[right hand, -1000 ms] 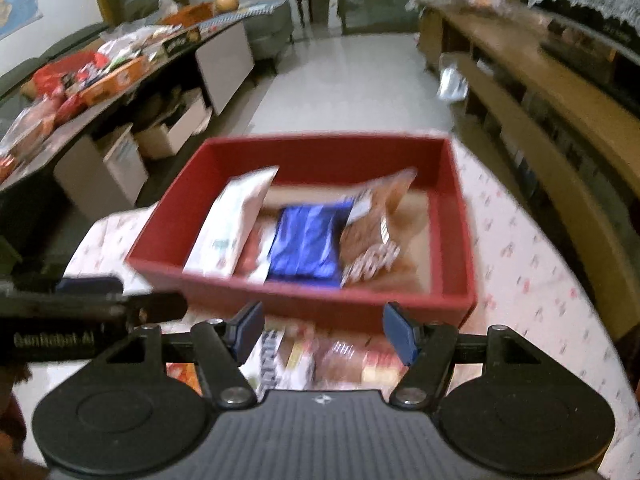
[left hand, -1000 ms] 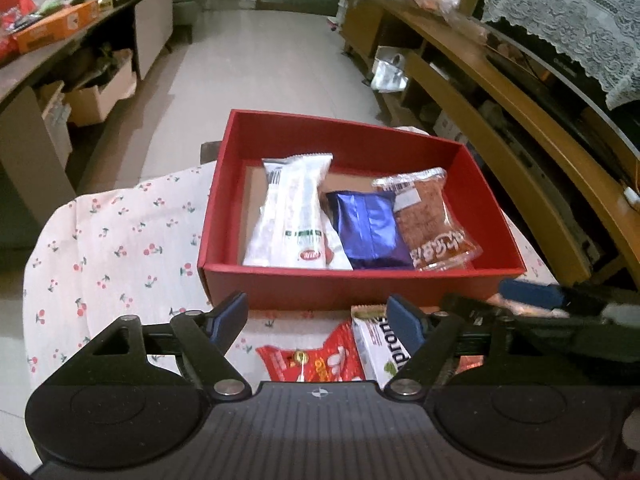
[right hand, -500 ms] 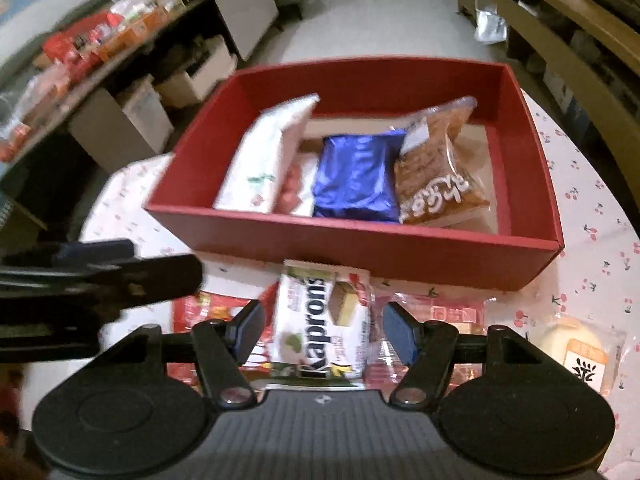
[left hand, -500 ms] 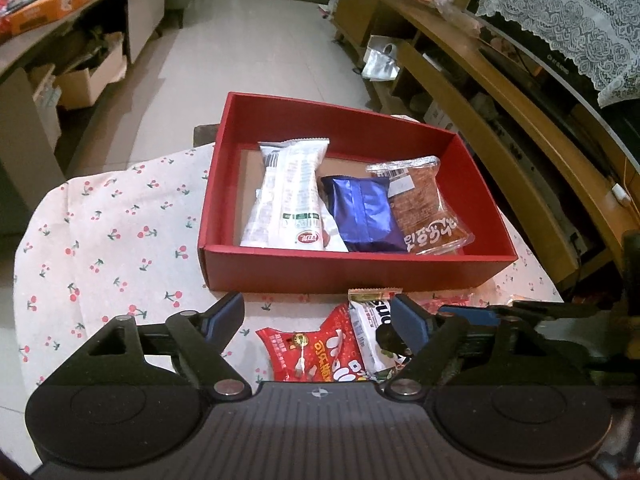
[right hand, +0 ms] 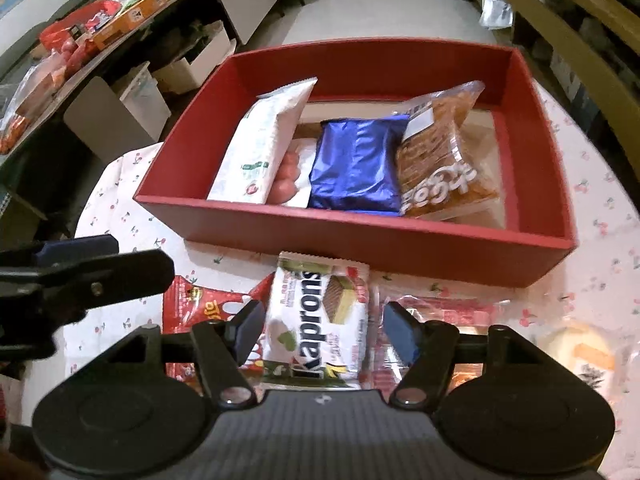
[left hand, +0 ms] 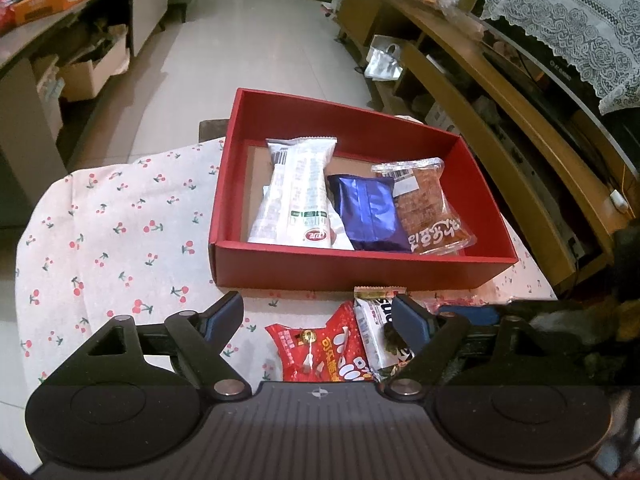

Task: Organize snacks
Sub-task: 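Grasp the pastry pack with the right gripper while the left gripper grasps the Kaprons wafer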

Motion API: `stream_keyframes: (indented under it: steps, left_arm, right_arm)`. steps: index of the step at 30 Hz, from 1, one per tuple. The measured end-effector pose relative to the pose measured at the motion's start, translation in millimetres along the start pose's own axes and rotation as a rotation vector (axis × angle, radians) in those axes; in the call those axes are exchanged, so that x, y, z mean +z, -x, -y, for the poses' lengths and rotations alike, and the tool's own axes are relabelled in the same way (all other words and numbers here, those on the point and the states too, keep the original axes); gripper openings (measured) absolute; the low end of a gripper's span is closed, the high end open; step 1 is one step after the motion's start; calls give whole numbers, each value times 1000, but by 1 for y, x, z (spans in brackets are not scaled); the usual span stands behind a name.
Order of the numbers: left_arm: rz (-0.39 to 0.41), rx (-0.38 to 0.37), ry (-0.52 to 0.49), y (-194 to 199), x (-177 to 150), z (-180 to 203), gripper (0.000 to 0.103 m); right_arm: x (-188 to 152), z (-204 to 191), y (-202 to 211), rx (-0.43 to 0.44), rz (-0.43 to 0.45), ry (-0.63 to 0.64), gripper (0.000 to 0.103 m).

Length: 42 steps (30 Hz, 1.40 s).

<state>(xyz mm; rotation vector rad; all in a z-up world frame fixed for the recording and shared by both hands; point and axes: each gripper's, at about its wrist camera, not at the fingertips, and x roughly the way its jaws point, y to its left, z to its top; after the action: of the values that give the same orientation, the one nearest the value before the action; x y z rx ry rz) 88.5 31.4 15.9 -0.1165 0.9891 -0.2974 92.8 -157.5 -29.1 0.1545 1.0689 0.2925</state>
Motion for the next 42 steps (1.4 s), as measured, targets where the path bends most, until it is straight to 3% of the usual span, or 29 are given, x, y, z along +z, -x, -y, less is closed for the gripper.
stream_keyframes:
  steps: [3, 6, 9, 13, 18, 25, 29, 33, 42]
  left_arm:
    - [-9, -20, -9, -1, -1, 2, 86]
    - [-31, -34, -4, -7, -2, 7, 86]
    - [-40, -47, -9, -11, -3, 16, 86]
    - [-44, -60, -32, -16, -4, 28, 86]
    - [-64, -69, -36, -23, -5, 35, 86]
    - [-73, -76, -33, -25, -5, 37, 87]
    - [-76, -70, -25, -28, -6, 38, 87]
    - [-83, -91, -17, -29, -5, 41, 87]
    - [-88, -86, -39, -32, -9, 57, 87]
  right_arm:
    - [6, 19, 26, -33, 75, -19, 77]
    - [1, 40, 26, -55, 50, -83, 77]
    - [-7, 41, 15, -99, 6, -60, 77]
    - [-10, 45, 17, -77, -2, -33, 78]
    - [-9, 55, 7, -65, -41, -91, 78]
    - [-8, 44, -11, -120, -62, -24, 93]
    - [-9, 46, -17, -111, -28, -22, 94]
    - [-12, 46, -10, -124, -11, -17, 73]
    - [-22, 66, 20, -128, 26, -68, 71]
